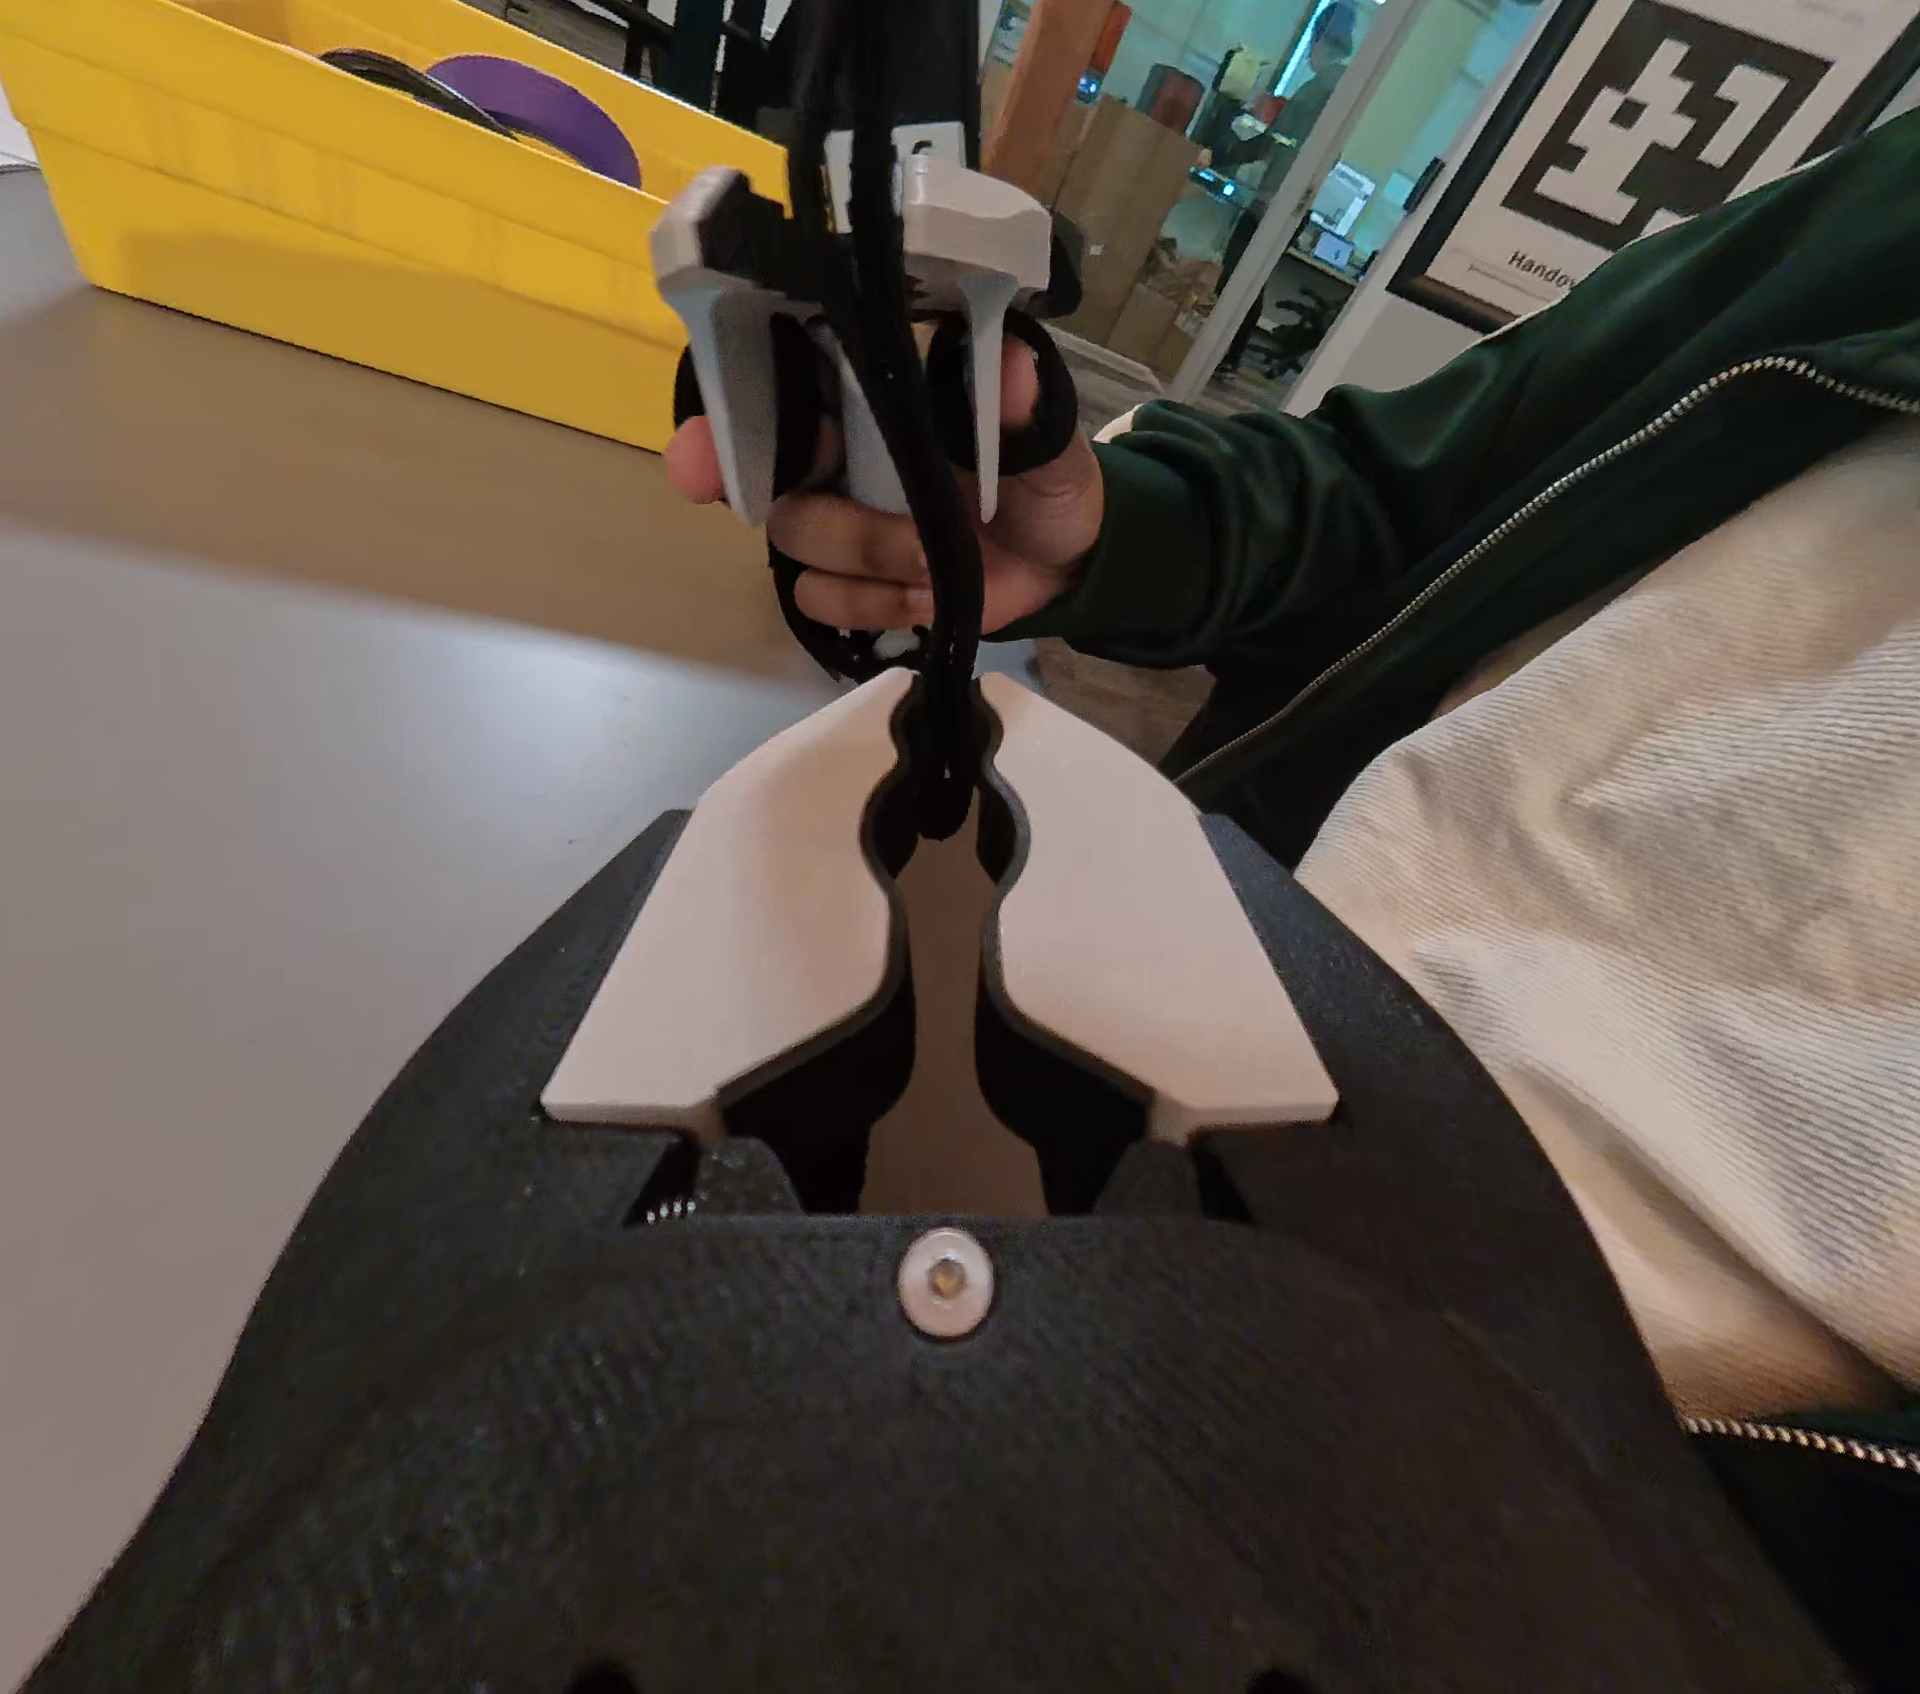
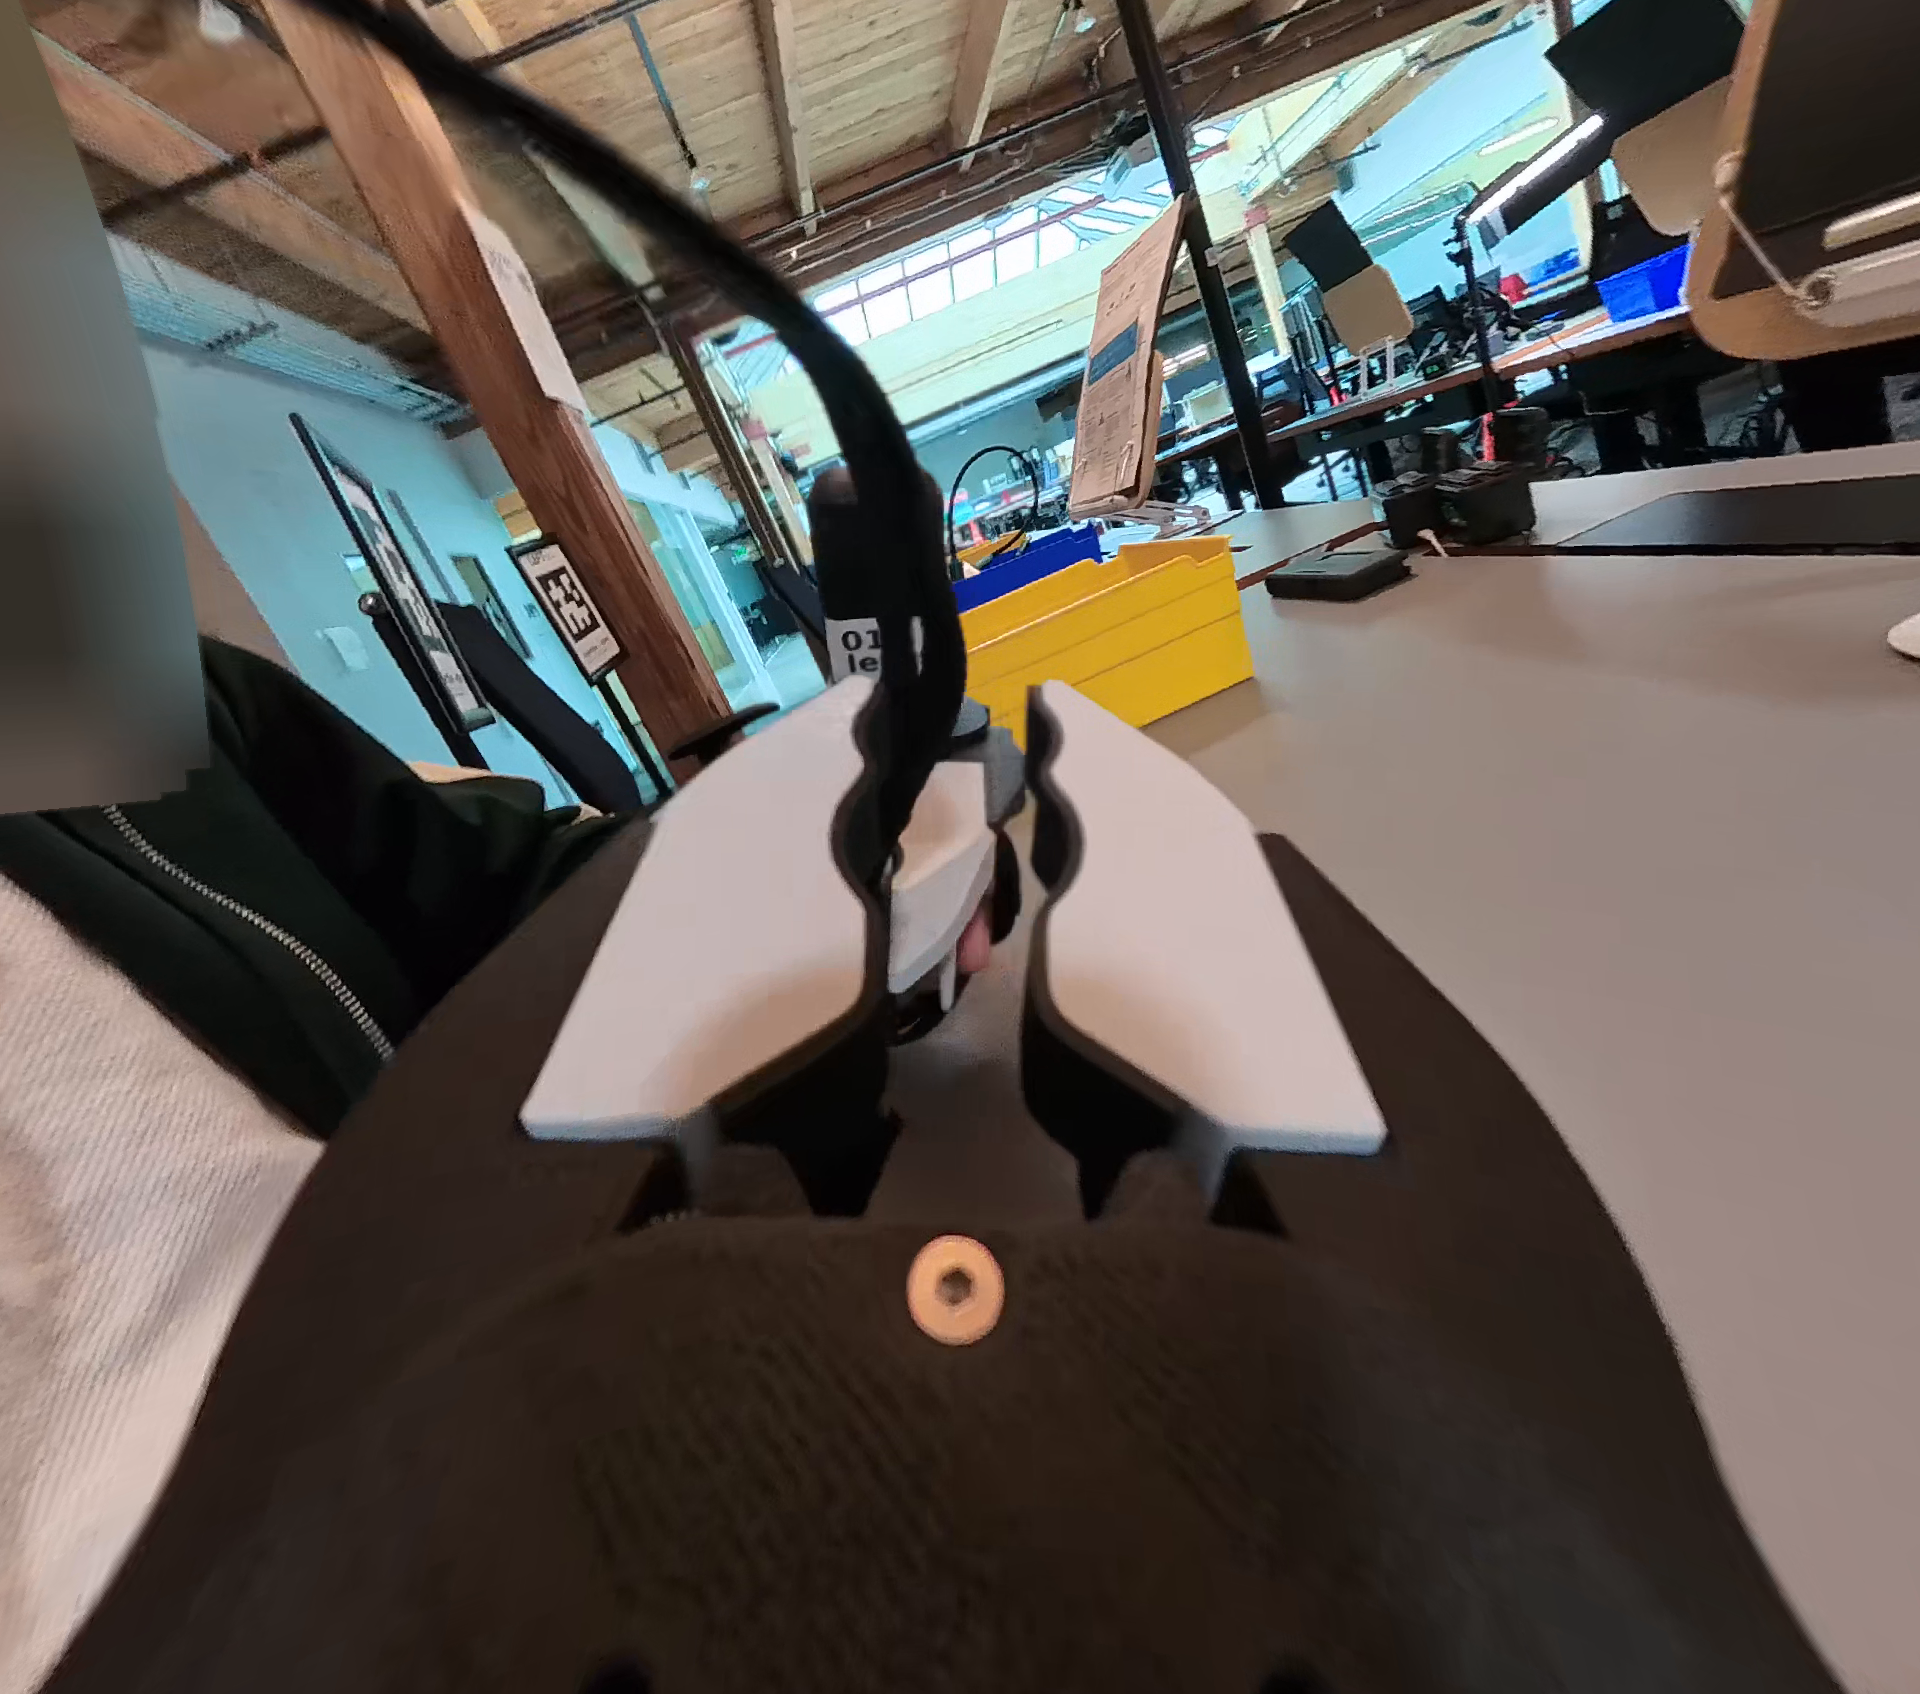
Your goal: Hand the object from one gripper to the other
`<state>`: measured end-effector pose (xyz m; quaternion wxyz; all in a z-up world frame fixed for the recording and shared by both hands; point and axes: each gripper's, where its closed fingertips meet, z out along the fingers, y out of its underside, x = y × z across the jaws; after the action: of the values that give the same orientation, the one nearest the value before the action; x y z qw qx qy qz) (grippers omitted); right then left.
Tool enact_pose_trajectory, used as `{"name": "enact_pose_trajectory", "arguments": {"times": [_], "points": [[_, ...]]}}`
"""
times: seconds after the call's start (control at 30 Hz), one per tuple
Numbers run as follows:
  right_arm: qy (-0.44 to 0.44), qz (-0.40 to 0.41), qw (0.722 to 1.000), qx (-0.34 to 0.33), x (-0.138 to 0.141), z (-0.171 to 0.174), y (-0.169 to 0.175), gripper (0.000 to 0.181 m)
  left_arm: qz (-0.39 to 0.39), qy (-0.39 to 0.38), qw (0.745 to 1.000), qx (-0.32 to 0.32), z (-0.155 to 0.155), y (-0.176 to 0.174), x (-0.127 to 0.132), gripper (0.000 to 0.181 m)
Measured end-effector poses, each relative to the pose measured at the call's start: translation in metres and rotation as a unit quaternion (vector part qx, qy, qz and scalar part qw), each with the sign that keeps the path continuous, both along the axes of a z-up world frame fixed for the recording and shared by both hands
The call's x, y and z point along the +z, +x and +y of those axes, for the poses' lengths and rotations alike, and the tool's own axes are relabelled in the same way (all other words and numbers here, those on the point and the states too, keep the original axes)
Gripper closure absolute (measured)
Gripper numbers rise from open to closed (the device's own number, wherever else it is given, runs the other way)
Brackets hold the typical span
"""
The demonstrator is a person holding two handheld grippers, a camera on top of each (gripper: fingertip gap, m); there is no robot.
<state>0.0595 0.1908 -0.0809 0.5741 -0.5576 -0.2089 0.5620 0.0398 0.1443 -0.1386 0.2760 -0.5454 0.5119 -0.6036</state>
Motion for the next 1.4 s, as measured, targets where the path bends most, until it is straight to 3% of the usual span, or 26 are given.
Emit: {"name": "enact_pose_trajectory", "arguments": {"times": [0.2,0.57,0.77,0.83,0.97,1.1,1.4], "points": [[-0.055,0.049,0.997,-0.006,-0.003,0.012,0.011,0.142,-0.031,-0.036,0.999,-0.001,0.002,-0.003,0.012,0.176],[-0.082,0.071,0.993,-0.036,-0.008,0.024,0.026,0.136,-0.080,-0.110,0.991,-0.007,0.009,-0.011,0.033,0.176],[-0.012,-0.050,0.997,-0.063,-0.017,0.019,0.007,0.124,-0.107,-0.141,0.983,-0.038,0.001,-0.016,0.050,0.175],[0.046,-0.128,0.986,-0.093,-0.021,0.017,0.001,0.116,-0.110,-0.147,0.982,-0.049,-0.002,-0.016,0.052,0.176],[0.143,-0.247,0.953,-0.102,-0.031,0.006,-0.018,0.119,-0.123,-0.170,0.975,-0.071,-0.007,-0.018,0.061,0.175],[0.169,-0.276,0.943,-0.072,-0.039,-0.005,-0.032,0.124,-0.143,-0.206,0.964,-0.091,-0.010,-0.022,0.071,0.175],[0.211,-0.277,0.935,-0.066,-0.030,-0.017,-0.035,0.158,-0.155,-0.248,0.948,-0.127,-0.017,-0.023,0.077,0.175]]}}
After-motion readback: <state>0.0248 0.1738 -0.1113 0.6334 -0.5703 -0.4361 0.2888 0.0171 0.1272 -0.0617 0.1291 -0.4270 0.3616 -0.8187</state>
